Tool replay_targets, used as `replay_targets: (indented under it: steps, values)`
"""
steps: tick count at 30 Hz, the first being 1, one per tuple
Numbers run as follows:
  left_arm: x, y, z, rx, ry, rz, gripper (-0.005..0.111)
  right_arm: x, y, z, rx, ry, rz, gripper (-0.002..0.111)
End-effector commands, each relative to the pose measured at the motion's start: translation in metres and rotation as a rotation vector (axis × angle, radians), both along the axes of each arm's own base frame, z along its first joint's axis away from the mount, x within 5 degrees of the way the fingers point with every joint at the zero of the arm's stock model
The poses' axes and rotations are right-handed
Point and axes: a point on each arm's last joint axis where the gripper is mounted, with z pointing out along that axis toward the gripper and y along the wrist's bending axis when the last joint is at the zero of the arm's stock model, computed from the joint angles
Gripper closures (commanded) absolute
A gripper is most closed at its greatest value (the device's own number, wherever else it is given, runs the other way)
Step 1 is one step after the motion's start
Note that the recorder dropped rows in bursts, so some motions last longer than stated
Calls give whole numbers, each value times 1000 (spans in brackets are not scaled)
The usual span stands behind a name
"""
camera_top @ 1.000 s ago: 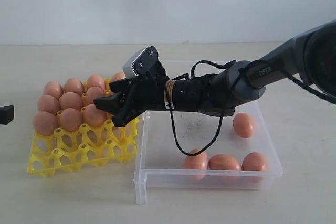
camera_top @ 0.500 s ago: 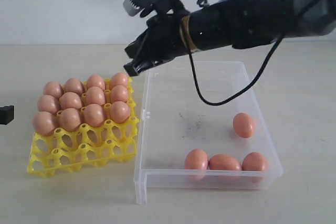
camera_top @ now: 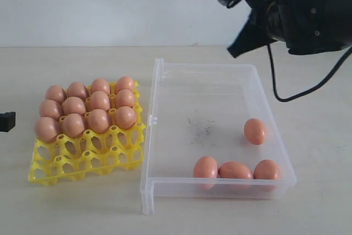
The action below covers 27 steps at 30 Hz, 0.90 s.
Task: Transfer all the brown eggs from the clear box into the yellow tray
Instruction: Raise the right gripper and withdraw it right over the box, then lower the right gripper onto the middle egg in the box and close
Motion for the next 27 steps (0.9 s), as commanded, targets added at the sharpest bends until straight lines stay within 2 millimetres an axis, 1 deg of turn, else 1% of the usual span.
replay_targets:
  steps: [1, 3, 7, 10, 14, 16, 18, 21, 22, 25, 26, 27]
  values:
    - [-1, 1, 1, -8, -8, 10, 103, -13, -24, -6, -264, 215, -113, 108]
    - [-1, 1, 1, -8, -10, 11, 103, -17, -18, -10, -207, 317, -76, 108]
    - [-2, 0, 0, -13, 2, 2, 103, -20, -1, -9, 10, 488, 21, 108]
    - [-2, 0, -1, -15, 5, -1, 103, -18, 1, -4, 159, 602, -10, 108]
    - [-2, 0, -1, -15, 6, -3, 103, -15, -2, -8, 227, 747, -106, 108]
    - [-2, 0, -1, -15, 6, -3, 103, -15, 2, -11, 258, 785, -110, 108]
    - [-2, 0, -1, -16, 8, -4, 103, -16, 7, -15, 298, 814, -92, 106]
    - [-2, 0, -1, -15, 7, -5, 103, -17, 16, -21, 371, 873, -60, 94]
    - [-2, 0, -1, -15, 7, -5, 103, -18, 18, -23, 397, 890, -63, 88]
    - [-2, -1, -1, -16, 11, -8, 103, -15, 19, -32, 402, 909, -88, 67]
    - [-2, -1, -1, -17, 12, -9, 103, -14, 19, -35, 403, 910, -108, 61]
    - [-2, -1, -1, -17, 12, -9, 103, -12, 18, -38, 404, 908, -132, 58]
